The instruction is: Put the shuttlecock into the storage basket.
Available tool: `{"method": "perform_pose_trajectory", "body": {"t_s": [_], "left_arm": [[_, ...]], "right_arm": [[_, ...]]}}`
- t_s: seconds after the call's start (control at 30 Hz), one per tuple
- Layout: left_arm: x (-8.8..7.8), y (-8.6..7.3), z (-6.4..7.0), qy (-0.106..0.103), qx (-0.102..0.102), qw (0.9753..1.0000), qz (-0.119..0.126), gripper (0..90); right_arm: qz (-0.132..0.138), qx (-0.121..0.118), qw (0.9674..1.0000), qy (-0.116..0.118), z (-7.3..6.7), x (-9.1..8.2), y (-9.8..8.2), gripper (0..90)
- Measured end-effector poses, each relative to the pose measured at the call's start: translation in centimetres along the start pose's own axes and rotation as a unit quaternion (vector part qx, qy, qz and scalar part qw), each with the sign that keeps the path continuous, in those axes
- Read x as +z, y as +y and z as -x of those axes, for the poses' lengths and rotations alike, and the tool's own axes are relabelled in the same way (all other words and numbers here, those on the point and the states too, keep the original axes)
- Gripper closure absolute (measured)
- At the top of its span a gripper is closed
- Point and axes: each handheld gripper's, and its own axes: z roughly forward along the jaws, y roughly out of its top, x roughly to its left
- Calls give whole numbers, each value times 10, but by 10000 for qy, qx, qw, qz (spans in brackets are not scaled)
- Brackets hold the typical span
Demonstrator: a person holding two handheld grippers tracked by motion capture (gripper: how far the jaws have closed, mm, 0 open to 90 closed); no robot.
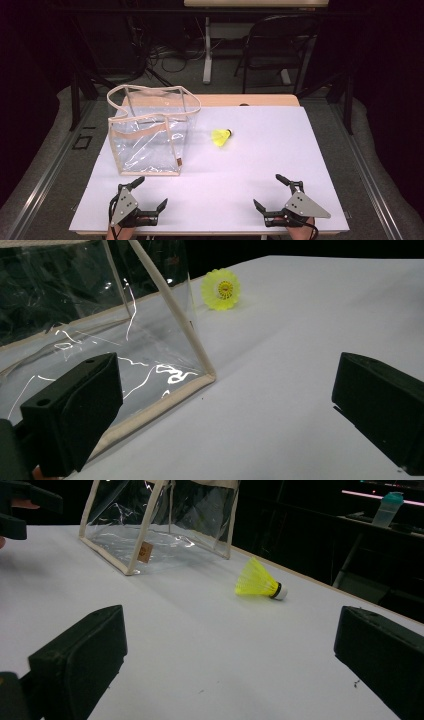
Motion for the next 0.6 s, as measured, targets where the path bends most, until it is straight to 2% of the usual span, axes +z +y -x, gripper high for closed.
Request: {"method": "perform_pose_trajectory", "body": {"t_s": [0.27,0.6], "left_arm": [[3,-1,2,-35,-23,9999,-92,1],[5,-1,6,-92,69,9999,-80,0]], "right_arm": [[-12,13,10000,15,1,1,0,4],[-33,21,10000,37,-1,3,0,5]]}}
